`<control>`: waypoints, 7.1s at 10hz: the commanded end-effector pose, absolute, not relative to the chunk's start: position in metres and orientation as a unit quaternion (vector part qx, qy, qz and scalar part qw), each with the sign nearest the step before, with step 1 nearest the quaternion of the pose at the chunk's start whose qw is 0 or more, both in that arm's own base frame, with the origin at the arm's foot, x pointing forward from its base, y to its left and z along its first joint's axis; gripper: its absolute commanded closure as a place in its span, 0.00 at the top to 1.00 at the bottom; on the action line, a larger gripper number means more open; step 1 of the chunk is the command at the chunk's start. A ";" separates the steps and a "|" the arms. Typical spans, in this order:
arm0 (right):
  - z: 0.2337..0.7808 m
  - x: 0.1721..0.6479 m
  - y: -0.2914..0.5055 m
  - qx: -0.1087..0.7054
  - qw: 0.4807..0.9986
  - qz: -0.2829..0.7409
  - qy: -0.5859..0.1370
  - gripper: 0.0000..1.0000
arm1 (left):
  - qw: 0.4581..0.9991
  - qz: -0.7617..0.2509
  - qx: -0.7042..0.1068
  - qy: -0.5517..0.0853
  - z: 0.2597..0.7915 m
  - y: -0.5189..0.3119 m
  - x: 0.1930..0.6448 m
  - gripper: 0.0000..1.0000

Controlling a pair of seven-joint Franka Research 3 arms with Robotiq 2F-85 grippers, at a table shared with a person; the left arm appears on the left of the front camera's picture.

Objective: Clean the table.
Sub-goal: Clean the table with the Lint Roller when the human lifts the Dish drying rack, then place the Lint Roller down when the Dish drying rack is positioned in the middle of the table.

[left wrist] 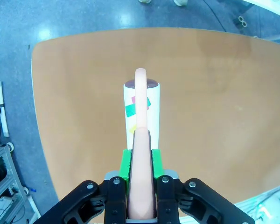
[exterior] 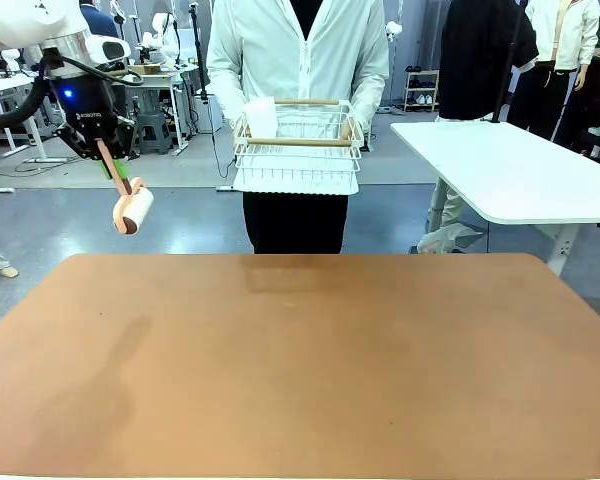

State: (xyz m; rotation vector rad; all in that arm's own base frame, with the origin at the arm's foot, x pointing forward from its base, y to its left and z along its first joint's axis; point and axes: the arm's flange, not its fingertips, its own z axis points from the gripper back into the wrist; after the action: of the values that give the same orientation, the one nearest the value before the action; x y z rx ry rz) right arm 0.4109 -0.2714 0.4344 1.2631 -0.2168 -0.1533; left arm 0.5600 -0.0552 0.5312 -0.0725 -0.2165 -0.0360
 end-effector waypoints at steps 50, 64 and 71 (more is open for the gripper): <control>0.438 0.409 -0.269 0.587 0.800 -0.068 -0.101 1.00 | 0.993 -0.019 -0.032 -0.109 0.532 -0.054 0.559 0.19; 0.438 0.409 -0.269 0.587 0.800 -0.068 -0.101 1.00 | 0.993 -0.019 -0.032 -0.109 0.532 -0.054 0.559 0.19; 0.438 0.409 -0.269 0.587 0.800 -0.068 -0.101 1.00 | 0.966 0.194 -0.049 -0.161 0.507 -0.050 0.562 0.19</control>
State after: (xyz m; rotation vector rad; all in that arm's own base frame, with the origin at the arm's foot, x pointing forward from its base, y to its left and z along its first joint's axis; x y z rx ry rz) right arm 0.4109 -0.2714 0.4344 1.2631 -0.2167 -0.1533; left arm 0.5645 -0.0498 0.5166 -0.1243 -0.2455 0.2123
